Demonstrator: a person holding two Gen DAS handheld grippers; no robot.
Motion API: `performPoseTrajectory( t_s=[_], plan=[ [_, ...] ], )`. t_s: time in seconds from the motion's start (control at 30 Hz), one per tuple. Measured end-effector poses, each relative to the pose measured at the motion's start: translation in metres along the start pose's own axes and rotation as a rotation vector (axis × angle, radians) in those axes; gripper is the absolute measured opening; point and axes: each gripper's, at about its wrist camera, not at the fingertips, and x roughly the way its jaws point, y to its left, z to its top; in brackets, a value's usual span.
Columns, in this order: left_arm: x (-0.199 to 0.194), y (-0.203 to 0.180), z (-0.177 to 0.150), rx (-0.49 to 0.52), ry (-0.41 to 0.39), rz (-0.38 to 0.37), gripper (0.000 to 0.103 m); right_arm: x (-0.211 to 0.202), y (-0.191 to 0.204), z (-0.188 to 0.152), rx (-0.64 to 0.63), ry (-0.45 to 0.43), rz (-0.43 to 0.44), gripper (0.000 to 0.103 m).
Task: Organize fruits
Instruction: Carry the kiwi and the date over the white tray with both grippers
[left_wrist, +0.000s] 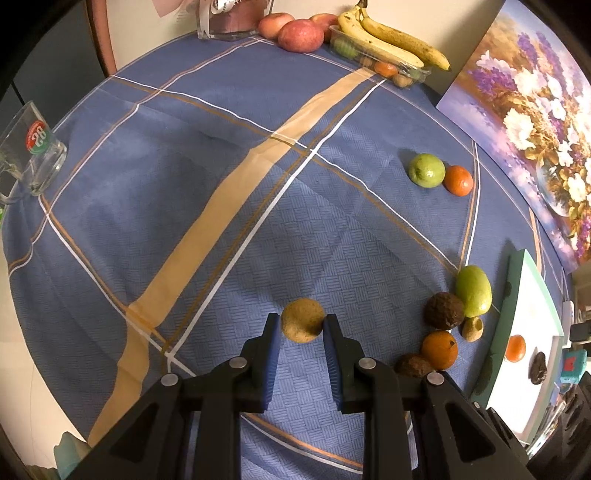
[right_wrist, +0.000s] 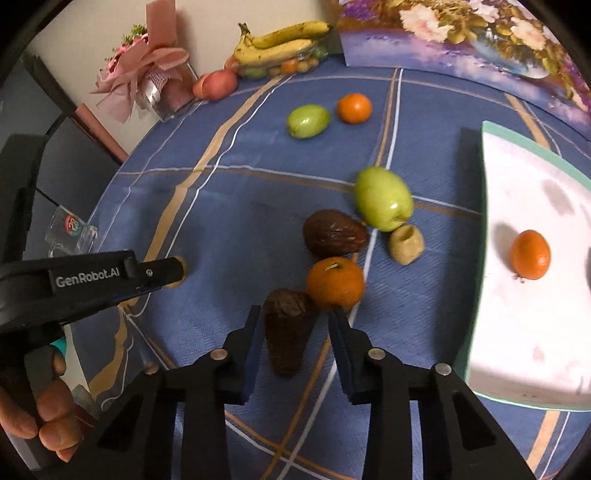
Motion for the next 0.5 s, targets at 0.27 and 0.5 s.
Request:
performPoseTrajectory(
  t_s=[0.27,0.5],
  plan=[
    [0.002,-0.001,-0.001,0.0,0.005,-0.003,0.025,0.015,0.006,0.001,-0.019,0.034,0.004,0.035],
    [-0.001,-0.001,-0.001,0.0,-0.01,-0.007,0.025,0.012,0.01,0.002,-0.028,0.022,0.004,0.034]
  ],
)
